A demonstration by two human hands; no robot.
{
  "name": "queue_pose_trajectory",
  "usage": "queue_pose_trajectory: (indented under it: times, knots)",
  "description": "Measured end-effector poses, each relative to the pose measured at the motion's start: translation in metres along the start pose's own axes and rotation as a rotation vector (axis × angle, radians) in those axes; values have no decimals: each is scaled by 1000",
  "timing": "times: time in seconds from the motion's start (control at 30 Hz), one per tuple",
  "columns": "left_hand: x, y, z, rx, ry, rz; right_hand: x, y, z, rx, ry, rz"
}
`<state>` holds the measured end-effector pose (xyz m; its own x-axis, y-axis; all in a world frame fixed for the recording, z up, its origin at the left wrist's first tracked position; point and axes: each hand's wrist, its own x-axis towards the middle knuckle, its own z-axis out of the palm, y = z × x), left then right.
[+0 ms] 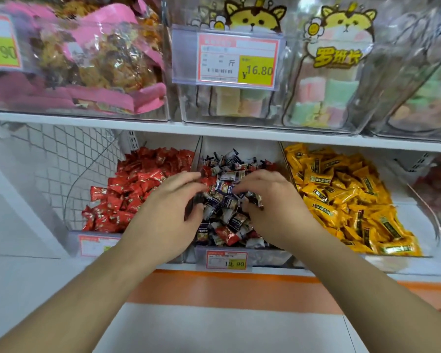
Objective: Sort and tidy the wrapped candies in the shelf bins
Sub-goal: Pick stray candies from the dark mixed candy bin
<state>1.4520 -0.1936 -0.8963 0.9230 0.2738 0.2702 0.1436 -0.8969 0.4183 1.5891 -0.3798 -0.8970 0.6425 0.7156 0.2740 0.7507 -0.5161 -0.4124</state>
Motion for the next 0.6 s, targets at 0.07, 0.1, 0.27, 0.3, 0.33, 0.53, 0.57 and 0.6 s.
queue_pose_trajectory:
  times: [0.07, 0.1, 0.27, 0.3, 0.33, 0.53, 0.57, 0.6]
  knots:
    - [-3, 0, -1, -2, -1, 2, -6, -8, -4, 71, -165, -30]
    - [-4, 0, -1, -2, -3, -1, -8, -11, -2, 67, -248, -44]
    - [-6, 6, -4, -31, -6, -33, -6, -16, 13, -54, -424, 8]
    - [-7, 7, -5, -41, -4, -39, -6, -16, 15, -87, -414, 6]
    - [-8, 8, -6, -51, -3, -45, -6, -16, 16, -108, -394, 3]
    - [-16, 6, -7, -106, -7, -82, -12, -19, 13, 14, -300, 45]
    - [-17, 6, -7, -116, -1, -83, -13, -20, 9, 78, -286, 81]
    - [-17, 6, -6, -130, 10, -80, -15, -22, 4, 135, -265, 122]
